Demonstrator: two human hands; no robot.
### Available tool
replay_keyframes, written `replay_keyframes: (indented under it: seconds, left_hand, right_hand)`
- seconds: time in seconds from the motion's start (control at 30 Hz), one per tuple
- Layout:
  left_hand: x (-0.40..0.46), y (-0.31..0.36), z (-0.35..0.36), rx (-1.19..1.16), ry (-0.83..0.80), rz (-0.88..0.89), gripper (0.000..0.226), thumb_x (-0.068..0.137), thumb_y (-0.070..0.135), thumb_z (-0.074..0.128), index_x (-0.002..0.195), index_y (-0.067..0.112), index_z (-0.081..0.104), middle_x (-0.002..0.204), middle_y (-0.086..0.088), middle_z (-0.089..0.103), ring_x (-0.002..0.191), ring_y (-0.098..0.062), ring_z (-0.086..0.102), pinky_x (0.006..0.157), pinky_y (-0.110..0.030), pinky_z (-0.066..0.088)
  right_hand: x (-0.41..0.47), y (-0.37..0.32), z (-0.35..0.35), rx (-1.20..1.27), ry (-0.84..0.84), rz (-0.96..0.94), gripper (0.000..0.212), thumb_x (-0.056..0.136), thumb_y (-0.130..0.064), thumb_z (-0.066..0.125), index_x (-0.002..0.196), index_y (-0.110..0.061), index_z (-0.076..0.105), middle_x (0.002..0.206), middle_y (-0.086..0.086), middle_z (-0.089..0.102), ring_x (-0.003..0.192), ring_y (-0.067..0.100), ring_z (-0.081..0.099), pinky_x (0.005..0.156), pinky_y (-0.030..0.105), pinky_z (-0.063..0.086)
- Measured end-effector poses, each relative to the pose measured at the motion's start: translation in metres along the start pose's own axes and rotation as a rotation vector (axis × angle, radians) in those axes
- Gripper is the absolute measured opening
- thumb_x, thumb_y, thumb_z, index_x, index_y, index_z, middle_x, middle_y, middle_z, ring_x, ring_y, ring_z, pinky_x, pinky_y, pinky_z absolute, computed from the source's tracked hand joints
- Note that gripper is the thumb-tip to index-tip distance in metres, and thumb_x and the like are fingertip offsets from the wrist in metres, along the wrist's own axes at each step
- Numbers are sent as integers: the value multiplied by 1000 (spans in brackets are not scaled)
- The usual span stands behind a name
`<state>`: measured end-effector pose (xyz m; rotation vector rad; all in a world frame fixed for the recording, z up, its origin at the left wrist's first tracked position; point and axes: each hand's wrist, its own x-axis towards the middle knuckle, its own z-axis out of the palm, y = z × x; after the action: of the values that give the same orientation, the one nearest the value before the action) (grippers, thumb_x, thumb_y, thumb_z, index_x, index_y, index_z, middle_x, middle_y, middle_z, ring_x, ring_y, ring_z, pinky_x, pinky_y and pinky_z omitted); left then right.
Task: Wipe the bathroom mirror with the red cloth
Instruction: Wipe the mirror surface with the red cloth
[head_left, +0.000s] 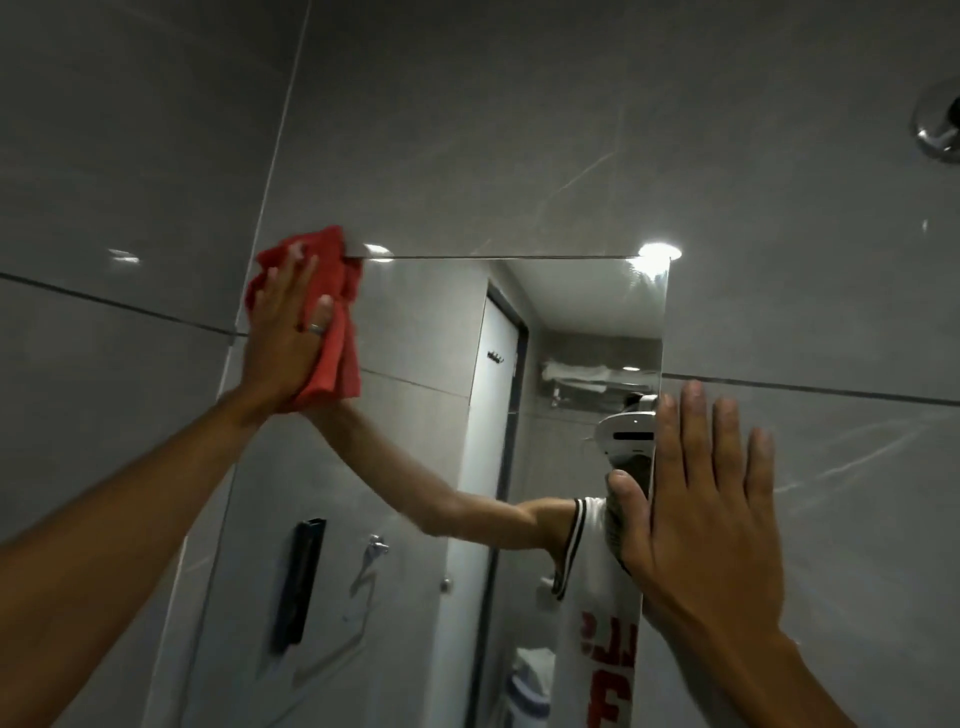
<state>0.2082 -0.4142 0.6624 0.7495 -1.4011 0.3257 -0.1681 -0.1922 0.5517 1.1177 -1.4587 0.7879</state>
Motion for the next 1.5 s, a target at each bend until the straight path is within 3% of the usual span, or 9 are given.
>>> replay_keyframes:
  seconds: [0.13, 0.3, 0.43, 0.6, 0.93, 1.1, 1.23, 1.33, 1.5]
  left_hand:
    - [-14, -4, 8, -27, 59, -237, 70, 103, 61, 24, 164, 29, 13, 174, 0, 9, 161, -22, 7, 131, -53, 8]
    - [-112, -16, 10, 50, -123, 168, 65, 106, 54, 26, 164, 33, 8, 174, 7, -2, 162, -17, -1, 131, -45, 3]
    - [-183, -29, 4, 22, -67, -83, 67, 105, 54, 26, 164, 28, 8, 174, 4, -2, 162, -18, -3, 130, -57, 7]
    - [-295, -57, 5, 121, -205, 199, 67, 106, 57, 26, 164, 33, 3, 174, 8, -6, 161, -28, 5, 128, -50, 10]
    - [-403, -75, 10, -29, -31, -647, 90, 101, 68, 26, 162, 2, 15, 172, -17, 6, 160, -36, 5, 131, -46, 4]
    - [-438, 22, 34, 14, -32, -699, 90, 101, 66, 23, 158, -4, 24, 169, -27, 14, 158, -42, 11, 130, -52, 8]
    - [-449, 116, 57, -9, -25, -758, 90, 102, 66, 13, 158, -3, 29, 168, -26, 18, 158, -42, 14, 130, -53, 11]
    - [-453, 166, 70, 31, -85, -612, 80, 105, 59, 14, 158, 1, 27, 167, -25, 22, 156, -45, 18, 127, -60, 15]
    - [-413, 115, 61, 164, -179, -143, 73, 104, 59, 22, 161, 13, 21, 167, -21, 25, 156, -42, 21, 129, -55, 10]
  right_hand:
    - [0, 0, 0, 6, 20, -13, 84, 103, -64, 5, 168, -11, 2, 177, 12, -5, 165, 32, -1, 133, 56, 5]
    - [-1, 2, 2, 31, 62, -37, 82, 105, -62, 9, 168, -11, 3, 177, 12, -5, 165, 31, -2, 133, 55, 3]
    - [-30, -3, 8, 56, 68, 16, 80, 106, -60, 13, 168, -10, 4, 177, 11, -3, 165, 30, -1, 134, 49, -5]
    - [-119, -11, 24, 44, 19, 51, 79, 108, -57, 21, 168, -9, 5, 177, 12, 0, 165, 31, 0, 133, 51, -3]
    - [-192, -4, 39, -62, 5, -69, 83, 106, -54, 35, 166, -7, 3, 172, 18, 8, 164, 33, -3, 132, 56, 3]
    - [-193, -7, 33, -77, 6, -32, 76, 106, -50, 41, 163, -1, 26, 168, 24, 30, 159, 38, 16, 131, 57, 8]
    - [-191, -6, 25, -58, -7, -33, 75, 106, -50, 42, 161, 0, 33, 170, 21, 25, 158, 40, 21, 129, 60, 17]
    - [-190, -3, 22, -28, -27, -59, 78, 106, -52, 39, 164, -2, 25, 172, 18, 13, 161, 38, 15, 131, 58, 12]
    - [-192, 20, 15, 146, -111, -159, 77, 106, -55, 21, 166, -7, 16, 176, 11, 9, 165, 29, 6, 134, 47, 2]
